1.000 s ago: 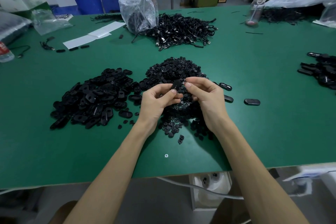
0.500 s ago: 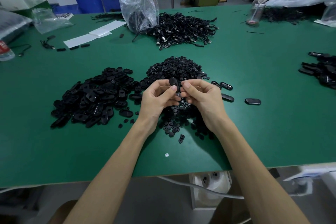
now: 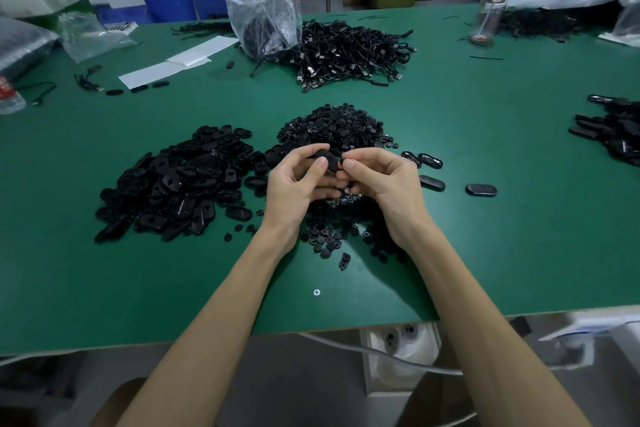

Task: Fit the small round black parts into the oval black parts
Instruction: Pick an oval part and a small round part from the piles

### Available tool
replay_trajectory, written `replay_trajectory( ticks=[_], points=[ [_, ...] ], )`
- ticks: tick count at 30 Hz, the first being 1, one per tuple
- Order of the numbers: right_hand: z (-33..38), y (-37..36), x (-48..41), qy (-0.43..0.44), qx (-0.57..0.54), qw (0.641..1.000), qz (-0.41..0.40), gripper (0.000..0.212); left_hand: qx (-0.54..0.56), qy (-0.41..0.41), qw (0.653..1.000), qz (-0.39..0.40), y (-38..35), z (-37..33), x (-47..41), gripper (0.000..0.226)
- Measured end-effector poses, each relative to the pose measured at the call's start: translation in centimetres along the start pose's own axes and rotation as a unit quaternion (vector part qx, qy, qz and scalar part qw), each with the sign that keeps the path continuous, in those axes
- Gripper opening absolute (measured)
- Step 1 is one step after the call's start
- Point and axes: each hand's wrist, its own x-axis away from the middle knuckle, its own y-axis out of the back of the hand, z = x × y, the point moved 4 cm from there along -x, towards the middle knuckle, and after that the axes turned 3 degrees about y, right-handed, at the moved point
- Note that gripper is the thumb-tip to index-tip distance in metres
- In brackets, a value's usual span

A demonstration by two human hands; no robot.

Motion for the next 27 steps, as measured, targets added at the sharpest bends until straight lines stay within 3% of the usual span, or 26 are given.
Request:
replay_trajectory(
  ticks=[7, 19, 27],
  points=[
    [0.11, 0.17, 0.01, 0.025, 0.078, 0.996, -0.031, 0.006, 0.0, 0.004, 1.0, -0.015, 0.18, 0.15, -0.06, 0.025],
    [0.4, -0.02, 0.2, 0.103, 0.252, 0.96, -0.064, 0.008, 0.021, 0.004, 1.0, -0.02, 0.17, 0.22, 0.09, 0.019],
    [0.79, -0.31, 0.38, 0.111, 0.298, 0.946, -0.069, 0.009, 0.01, 0.007, 1.0, -0.006, 0.08, 0.36, 0.1, 0.018]
  ],
)
